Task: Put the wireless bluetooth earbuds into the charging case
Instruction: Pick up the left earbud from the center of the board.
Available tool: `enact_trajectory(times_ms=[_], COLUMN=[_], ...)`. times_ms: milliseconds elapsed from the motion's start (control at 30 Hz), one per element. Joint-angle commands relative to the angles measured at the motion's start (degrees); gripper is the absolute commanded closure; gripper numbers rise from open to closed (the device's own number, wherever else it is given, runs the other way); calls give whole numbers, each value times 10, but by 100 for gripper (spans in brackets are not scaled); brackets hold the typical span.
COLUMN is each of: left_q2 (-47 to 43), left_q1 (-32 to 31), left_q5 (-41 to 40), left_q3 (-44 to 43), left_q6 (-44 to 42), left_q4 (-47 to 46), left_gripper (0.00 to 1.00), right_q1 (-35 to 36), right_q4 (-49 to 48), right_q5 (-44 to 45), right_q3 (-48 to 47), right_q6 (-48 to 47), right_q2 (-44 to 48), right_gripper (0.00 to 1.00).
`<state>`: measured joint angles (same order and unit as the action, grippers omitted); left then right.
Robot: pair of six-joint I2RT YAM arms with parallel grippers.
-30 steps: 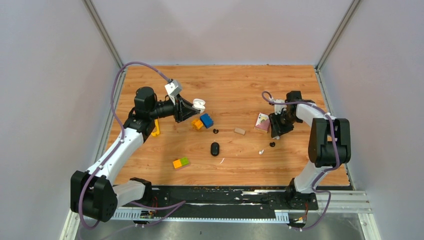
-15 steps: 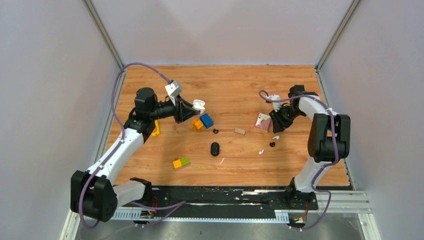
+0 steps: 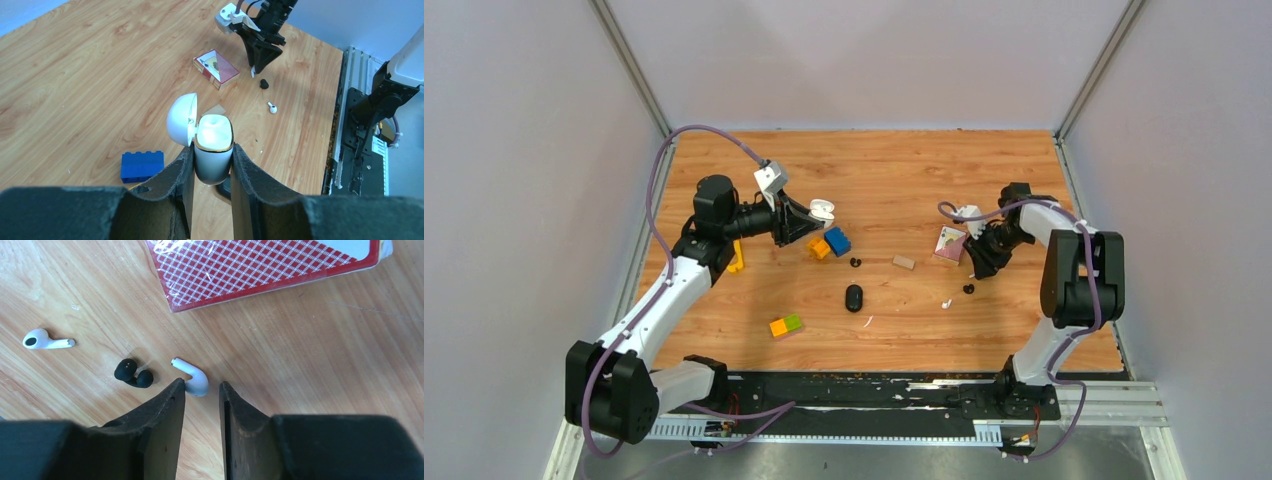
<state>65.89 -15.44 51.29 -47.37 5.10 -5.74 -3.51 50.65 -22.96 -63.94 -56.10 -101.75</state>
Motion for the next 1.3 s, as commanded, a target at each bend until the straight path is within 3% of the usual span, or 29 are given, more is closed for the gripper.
enact_trajectory(times_ms=[0,433,767,1267], left_q2=[-2,0,4,36], left_q1=[1,1,0,-29], left_q5=[3,3,4,1], left_q3=[-8,-9,-9,7], left_q6=[6,6,12,54], left_q4=[-19,-20,-29,-99], left_gripper=[100,100,100,100], right_q1=[0,57,70,98], right_q4=[-28,-92,-125,-46], right_q5=[20,96,109,16], right_q3=[15,71,103,44], right_q6=[-7,3,13,89], right_q2=[8,24,58,294], right_gripper=[68,74,94,99])
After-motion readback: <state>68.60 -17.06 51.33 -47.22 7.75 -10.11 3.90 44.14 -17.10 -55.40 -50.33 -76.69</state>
